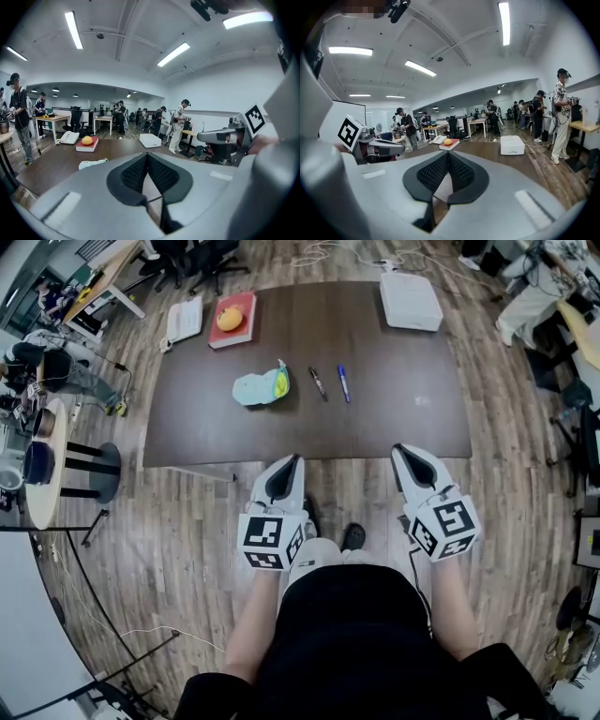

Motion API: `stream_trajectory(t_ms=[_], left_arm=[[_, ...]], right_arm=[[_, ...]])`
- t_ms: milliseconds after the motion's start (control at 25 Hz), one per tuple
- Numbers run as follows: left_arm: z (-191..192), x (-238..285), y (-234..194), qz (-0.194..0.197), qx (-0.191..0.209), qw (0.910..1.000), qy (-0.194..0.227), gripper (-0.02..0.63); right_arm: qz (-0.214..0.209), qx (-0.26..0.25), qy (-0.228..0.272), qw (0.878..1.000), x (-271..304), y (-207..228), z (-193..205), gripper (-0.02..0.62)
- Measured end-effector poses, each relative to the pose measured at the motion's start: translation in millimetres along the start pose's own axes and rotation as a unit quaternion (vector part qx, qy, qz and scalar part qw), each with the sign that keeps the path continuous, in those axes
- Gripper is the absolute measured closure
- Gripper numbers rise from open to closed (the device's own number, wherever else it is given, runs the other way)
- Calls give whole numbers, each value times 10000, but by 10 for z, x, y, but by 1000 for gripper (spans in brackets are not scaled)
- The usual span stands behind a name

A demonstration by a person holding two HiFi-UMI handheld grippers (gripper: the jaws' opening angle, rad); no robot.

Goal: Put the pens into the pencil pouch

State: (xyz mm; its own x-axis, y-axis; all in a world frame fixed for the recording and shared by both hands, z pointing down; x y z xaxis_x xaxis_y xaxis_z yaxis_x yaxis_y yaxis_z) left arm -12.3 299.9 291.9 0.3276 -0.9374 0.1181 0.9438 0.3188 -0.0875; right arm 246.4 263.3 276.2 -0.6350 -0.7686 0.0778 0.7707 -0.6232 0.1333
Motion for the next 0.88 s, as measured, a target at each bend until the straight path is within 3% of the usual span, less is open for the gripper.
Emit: stream_trajectory(t_ms=[440,880], left_arm=[[12,108,-281,193,11,9998,-90,609],[-103,377,-703,473,-3,9988,-77,544]], right_arm=[[125,-48,-176,9998,244,-131,0,584],[161,-135,-282,9994,686,-298,-55,546]])
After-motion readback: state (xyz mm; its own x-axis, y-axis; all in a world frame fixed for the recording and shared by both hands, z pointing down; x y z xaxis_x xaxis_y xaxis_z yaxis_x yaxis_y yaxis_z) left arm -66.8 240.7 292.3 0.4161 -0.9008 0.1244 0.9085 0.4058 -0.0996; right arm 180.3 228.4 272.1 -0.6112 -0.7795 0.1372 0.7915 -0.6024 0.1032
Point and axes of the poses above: the fingertips, and each gripper's own axes: x forward along the fingers, y to its right, z out of its underside, the point moved 9 cm from there along -x, backward along the fingers, and after that the axes turned 10 degrees about y, right-handed, at the moved point
